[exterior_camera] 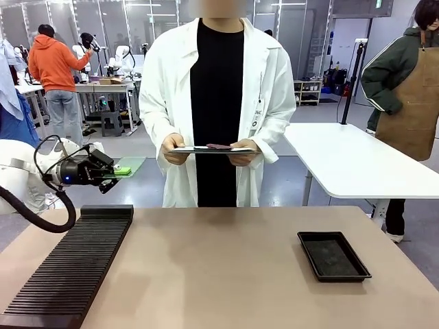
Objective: Inspect the PCB.
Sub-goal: Pick up the Blank PCB and present it to the human.
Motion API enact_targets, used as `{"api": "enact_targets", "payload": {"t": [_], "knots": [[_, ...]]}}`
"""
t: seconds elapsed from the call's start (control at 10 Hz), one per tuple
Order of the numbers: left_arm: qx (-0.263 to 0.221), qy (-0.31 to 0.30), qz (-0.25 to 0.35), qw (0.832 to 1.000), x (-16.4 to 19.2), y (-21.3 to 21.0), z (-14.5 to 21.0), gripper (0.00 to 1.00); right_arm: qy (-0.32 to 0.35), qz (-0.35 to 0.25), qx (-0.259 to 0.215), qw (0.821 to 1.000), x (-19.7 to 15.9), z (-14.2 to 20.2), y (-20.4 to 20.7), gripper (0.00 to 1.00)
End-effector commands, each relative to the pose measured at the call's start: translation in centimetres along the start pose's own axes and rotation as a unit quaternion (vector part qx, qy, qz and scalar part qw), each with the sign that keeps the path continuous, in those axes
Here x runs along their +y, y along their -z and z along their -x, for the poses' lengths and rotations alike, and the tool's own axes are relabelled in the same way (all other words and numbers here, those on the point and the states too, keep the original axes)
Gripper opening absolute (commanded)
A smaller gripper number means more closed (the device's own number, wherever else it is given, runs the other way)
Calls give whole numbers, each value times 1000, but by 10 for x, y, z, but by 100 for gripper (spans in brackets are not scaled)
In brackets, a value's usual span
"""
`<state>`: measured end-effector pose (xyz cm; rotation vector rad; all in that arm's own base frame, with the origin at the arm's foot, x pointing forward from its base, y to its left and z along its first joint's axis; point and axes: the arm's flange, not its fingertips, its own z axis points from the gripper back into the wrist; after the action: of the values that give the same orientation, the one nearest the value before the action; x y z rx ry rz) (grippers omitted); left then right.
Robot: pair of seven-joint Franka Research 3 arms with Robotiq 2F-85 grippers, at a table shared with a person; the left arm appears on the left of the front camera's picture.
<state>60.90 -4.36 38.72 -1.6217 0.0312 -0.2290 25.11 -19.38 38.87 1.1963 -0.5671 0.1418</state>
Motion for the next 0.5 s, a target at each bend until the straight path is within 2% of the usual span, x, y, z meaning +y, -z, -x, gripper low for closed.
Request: {"api": "enact_targets", "payload": {"t": [0.0,0.4], "knots": [[-17,-16,14,1000,-2,4,-8,3,-4,-6,-8,1000,1,-2,0,100],[-6,-8,9,1000,3,2,-3,3,-4,-6,-8,1000,1,-2,0,100]]}}
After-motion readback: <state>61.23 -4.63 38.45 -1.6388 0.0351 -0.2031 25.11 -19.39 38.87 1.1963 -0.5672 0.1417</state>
